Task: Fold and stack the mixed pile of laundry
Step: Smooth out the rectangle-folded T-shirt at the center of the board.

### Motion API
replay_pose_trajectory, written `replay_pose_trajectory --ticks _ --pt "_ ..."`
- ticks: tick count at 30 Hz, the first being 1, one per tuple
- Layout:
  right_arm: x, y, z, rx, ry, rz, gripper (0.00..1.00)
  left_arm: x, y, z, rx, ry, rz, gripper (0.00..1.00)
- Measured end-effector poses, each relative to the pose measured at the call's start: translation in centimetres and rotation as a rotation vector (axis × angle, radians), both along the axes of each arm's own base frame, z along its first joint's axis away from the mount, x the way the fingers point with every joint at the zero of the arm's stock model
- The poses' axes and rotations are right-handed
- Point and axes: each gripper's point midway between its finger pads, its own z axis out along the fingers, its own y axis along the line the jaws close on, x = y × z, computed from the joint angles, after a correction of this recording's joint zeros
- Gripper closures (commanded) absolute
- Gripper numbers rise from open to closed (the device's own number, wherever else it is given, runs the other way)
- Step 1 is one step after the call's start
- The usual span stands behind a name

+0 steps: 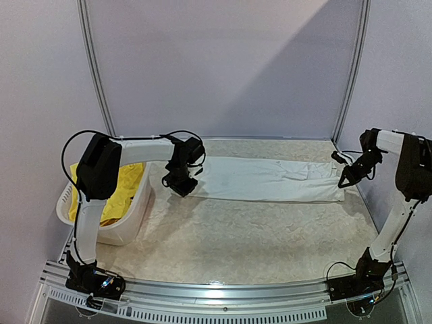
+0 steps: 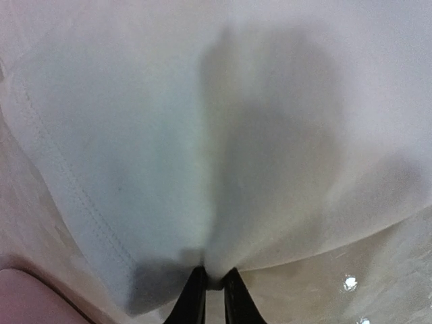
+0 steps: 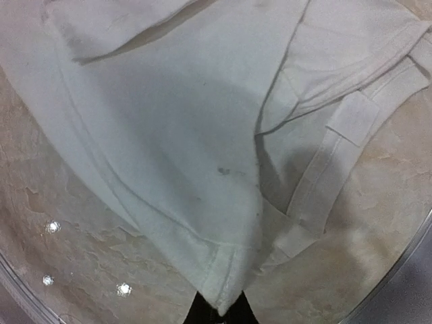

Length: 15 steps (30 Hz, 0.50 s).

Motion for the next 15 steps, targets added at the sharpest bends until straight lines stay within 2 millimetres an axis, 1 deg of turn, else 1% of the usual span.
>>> replay_pose_trajectory --ticks 3,5,7,9,13,15 --pt "0.8 -0.8 -0.2 0.012 0.035 -0.001 0.92 0.1 0.1 0.0 -0.004 0.002 0.005 0.91" --pt "1.2 -1.1 -1.0 0.019 0.067 -0.004 0.90 0.1 0.1 0.0 -0.004 0.003 0.005 0.91" --pt "1.5 -1.3 -1.7 0.023 0.090 -0.016 0.84 0.1 0.1 0.0 -0.005 0.003 0.005 0.91" --pt "1.7 -1.5 -2.1 0.024 0.105 -0.034 0.82 0.1 0.1 0.0 -0.005 0.003 0.006 0.90" --pt "2.1 -2.0 -1.9 0.005 0.105 -0.073 0.78 0.2 0.1 0.0 -0.003 0.003 0.006 0.86" --pt "1.9 -2.2 -1.8 -0.009 0.105 -0.083 0.77 0.2 0.2 0.1 -0.001 0.001 0.008 0.83"
